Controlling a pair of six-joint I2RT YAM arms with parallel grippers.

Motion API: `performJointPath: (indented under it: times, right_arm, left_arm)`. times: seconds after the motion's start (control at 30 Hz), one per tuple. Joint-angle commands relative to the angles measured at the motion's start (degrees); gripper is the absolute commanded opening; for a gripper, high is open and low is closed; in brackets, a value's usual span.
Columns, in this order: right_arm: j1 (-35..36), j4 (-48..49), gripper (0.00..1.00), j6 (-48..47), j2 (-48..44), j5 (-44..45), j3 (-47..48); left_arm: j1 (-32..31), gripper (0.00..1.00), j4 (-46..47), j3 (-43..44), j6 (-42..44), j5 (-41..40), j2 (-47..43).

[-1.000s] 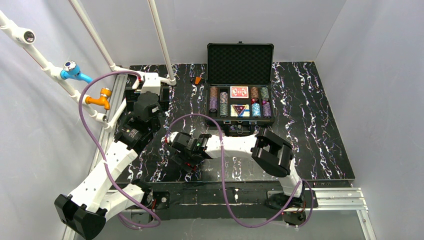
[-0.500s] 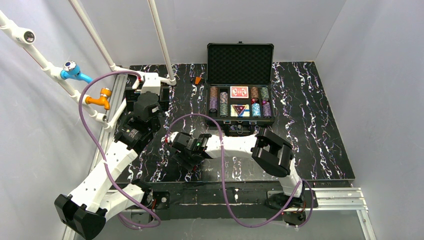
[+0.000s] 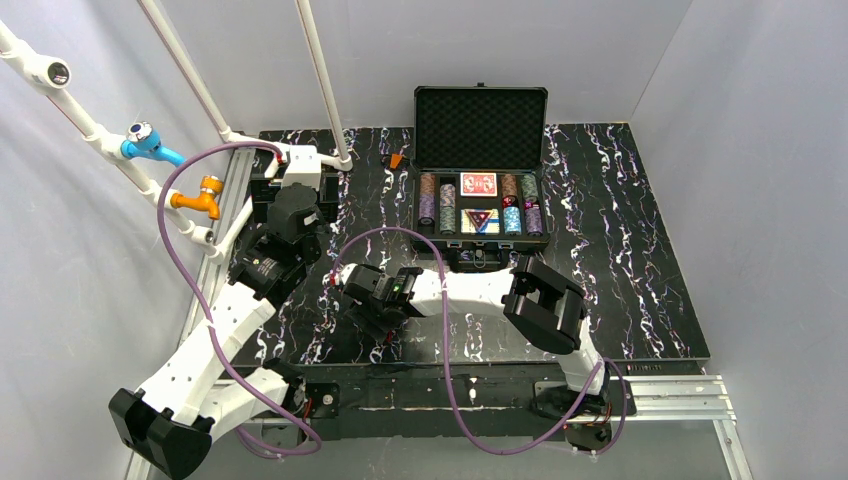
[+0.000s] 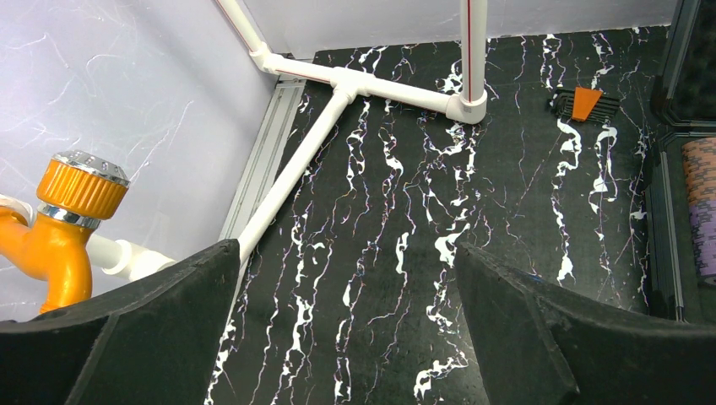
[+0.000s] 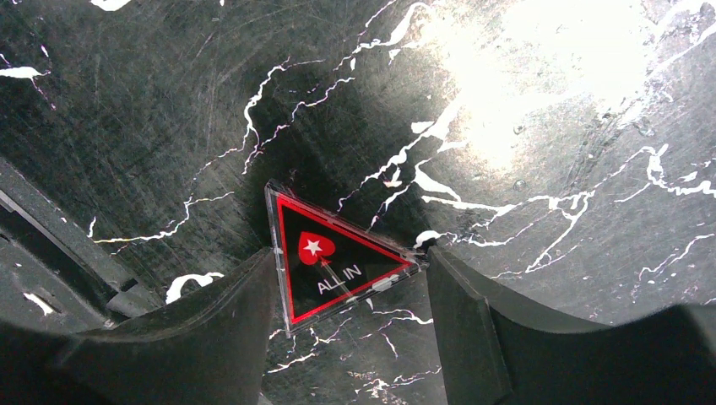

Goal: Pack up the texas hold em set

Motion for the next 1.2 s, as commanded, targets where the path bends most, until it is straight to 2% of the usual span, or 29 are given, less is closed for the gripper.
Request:
performJointPath:
  times: [0.0, 0.57, 1.17]
  right_arm:
    - [-0.1, -5.9, 0.55, -0.9, -0.5, -0.3, -1.8]
    - [-5.4, -6.9, 0.54, 1.2, -9.5, 2.2, -6.1]
    - [-21.5, -12.0, 0.57, -1.2, -15.1, 3.5, 2.2]
  left_arm:
    - [0.2, 0.98, 0.3, 1.1, -0.4, -0.9, -1.2]
    - [0.3, 0.98, 0.7, 0.8, -0.5, -1.3, -2.2]
    - [0.3, 0.98, 0.5, 0.8, -0.5, -1.1, -2.2]
